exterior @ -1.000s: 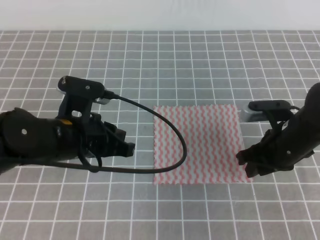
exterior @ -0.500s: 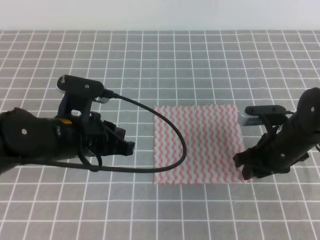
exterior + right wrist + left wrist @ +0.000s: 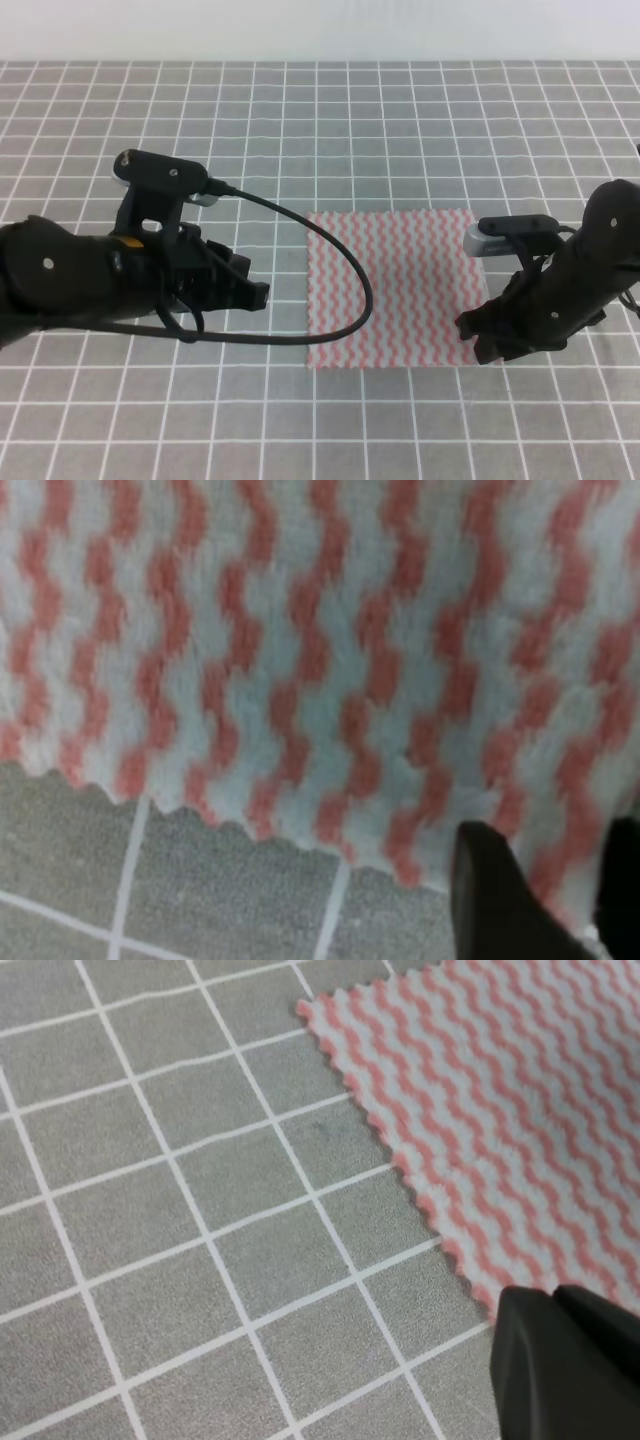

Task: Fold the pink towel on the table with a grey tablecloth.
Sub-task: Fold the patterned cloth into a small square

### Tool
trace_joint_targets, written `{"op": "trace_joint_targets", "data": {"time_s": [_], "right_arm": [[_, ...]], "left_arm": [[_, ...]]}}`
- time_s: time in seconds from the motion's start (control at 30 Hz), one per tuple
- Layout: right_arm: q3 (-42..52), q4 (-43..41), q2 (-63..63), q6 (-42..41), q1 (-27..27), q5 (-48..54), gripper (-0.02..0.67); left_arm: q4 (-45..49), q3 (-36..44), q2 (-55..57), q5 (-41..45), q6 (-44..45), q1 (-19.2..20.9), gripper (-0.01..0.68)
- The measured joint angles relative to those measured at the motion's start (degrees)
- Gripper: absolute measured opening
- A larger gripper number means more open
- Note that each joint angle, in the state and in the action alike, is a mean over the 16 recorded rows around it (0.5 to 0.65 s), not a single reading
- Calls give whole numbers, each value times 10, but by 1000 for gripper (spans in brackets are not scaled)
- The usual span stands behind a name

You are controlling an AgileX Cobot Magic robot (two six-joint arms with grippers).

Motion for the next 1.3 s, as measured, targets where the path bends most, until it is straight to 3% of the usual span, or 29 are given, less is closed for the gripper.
{"op": "trace_joint_targets", "data": {"time_s": [0.43, 0.7, 1.0, 1.3], "right_arm": [[-26, -1, -1, 0, 1, 5, 2], [-63, -1, 2, 0, 1, 27, -13], [-92, -1, 2, 0, 1, 43, -14], [-110, 0, 1, 0, 1, 41, -14]], "left_arm": [[13, 0, 0, 7, 13, 0, -1], [32, 0, 2, 47, 78, 0, 22], [39, -8, 7, 112, 204, -8, 176], [46, -24, 40, 123, 284, -59, 298]]}}
